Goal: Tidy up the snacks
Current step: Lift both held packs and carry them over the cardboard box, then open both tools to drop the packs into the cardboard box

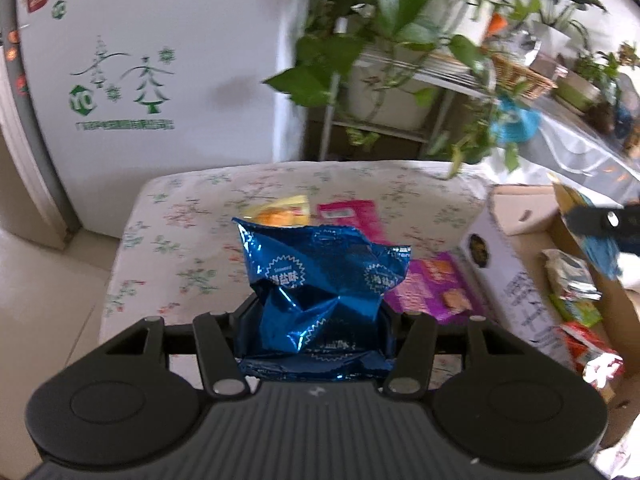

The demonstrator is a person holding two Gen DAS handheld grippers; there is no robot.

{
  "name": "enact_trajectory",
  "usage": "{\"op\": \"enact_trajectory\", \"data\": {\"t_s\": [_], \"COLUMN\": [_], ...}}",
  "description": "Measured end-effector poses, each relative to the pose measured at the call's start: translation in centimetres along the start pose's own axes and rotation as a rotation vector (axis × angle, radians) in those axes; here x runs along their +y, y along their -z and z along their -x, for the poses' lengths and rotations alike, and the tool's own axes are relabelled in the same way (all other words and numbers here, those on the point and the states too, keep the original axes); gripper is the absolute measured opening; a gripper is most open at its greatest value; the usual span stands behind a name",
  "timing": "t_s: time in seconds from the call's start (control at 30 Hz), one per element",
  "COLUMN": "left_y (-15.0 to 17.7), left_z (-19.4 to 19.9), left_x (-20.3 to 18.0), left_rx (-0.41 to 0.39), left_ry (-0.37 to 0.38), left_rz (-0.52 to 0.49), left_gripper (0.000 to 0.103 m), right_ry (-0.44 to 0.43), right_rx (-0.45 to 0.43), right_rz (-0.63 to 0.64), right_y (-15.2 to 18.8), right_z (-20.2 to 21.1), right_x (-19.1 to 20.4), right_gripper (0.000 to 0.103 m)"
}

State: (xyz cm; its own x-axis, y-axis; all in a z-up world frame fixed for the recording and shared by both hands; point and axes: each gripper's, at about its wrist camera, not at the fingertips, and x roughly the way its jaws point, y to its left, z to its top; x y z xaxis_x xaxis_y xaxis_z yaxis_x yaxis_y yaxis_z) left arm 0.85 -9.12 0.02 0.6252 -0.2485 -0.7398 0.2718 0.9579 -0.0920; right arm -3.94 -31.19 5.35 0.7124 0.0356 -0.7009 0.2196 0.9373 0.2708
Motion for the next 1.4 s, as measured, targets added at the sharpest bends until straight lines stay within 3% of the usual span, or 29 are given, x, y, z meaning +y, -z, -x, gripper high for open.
{"op": "enact_trajectory", "data": {"t_s": [0.47,0.8,1.33,1.37,1.4], "left_y": [0.5,-0.5,-1.6,-1.7,-1.7], "left_z": [0.9,0.8,-2.4,-2.5,-2.6], "left_x": [-7.4,-13.9,-20.2,-20.4,-20.7], "left_rx": [-0.015,-0.027,0.040,0.042,0.042], "left_ry": [0.155,0.238,0.257,0.259,0.256], "left_rz": [0.018,-0.057,-0.123,-0.128,-0.133], "left_gripper": [0.055,0.055,0.056,0.057,0.065], "right_ry": [0.023,-0.003,0.039,0.048,0.060], "right_rx": [-0.119,-0.123,-0.103,-0.104,-0.108], "right_rz": [-0.254,-0.374,-0.526,-0.534,-0.539], "right_y": [-2.1,-1.7,-1.1,-1.1,-1.1], "right_z": [3.4,4.6,4.5,4.5,4.5], "right_x": [-7.4,-10.4,-12.7,-12.8,-12.8], "right_gripper": [0.057,0.057,0.058,0.059,0.062]}}
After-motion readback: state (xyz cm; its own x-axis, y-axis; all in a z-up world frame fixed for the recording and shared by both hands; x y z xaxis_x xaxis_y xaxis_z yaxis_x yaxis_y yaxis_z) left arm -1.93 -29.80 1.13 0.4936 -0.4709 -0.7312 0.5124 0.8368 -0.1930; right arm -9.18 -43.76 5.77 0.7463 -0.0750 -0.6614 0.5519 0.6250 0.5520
